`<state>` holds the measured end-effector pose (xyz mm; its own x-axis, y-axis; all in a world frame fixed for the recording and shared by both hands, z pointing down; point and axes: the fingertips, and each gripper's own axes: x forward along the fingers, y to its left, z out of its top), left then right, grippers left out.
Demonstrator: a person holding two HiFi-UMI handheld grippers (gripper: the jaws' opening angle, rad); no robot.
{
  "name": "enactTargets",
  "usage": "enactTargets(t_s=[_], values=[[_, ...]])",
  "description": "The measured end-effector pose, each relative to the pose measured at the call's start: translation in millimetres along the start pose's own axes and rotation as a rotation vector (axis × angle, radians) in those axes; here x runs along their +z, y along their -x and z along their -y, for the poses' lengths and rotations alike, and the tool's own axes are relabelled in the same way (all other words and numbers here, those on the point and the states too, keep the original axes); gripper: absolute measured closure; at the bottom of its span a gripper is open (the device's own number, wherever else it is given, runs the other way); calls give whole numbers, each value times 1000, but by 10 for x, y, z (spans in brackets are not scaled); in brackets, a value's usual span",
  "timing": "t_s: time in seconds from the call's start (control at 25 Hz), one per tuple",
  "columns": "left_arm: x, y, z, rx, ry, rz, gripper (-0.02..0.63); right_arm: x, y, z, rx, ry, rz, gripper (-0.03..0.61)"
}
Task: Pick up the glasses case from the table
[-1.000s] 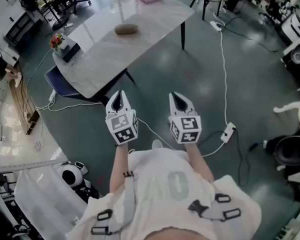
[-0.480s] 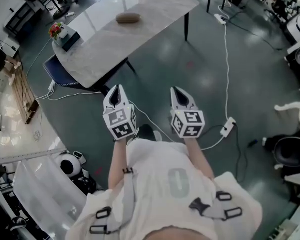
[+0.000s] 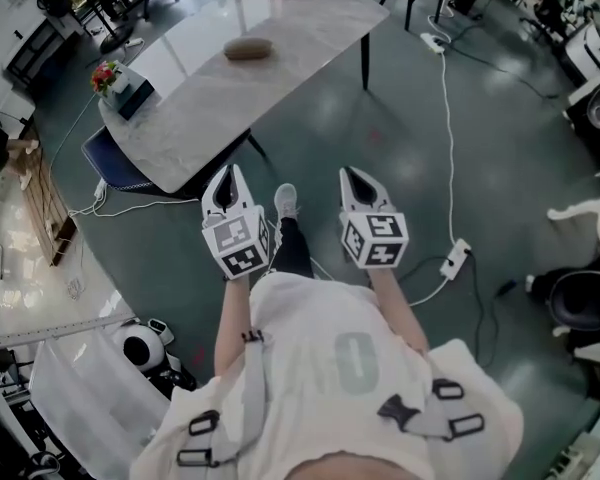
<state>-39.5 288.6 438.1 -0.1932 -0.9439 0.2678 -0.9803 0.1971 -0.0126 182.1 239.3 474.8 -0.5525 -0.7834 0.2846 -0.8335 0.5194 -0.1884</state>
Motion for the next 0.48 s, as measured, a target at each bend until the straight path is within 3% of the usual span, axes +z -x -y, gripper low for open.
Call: enactTargets(t_s=[0.24, 0.48], values=[[204, -556, 0, -24, 13, 58, 612, 184, -440, 80, 6, 77, -2, 577], [276, -1256, -104, -30, 53, -2, 612, 358, -1078, 219, 9, 154, -49, 577]])
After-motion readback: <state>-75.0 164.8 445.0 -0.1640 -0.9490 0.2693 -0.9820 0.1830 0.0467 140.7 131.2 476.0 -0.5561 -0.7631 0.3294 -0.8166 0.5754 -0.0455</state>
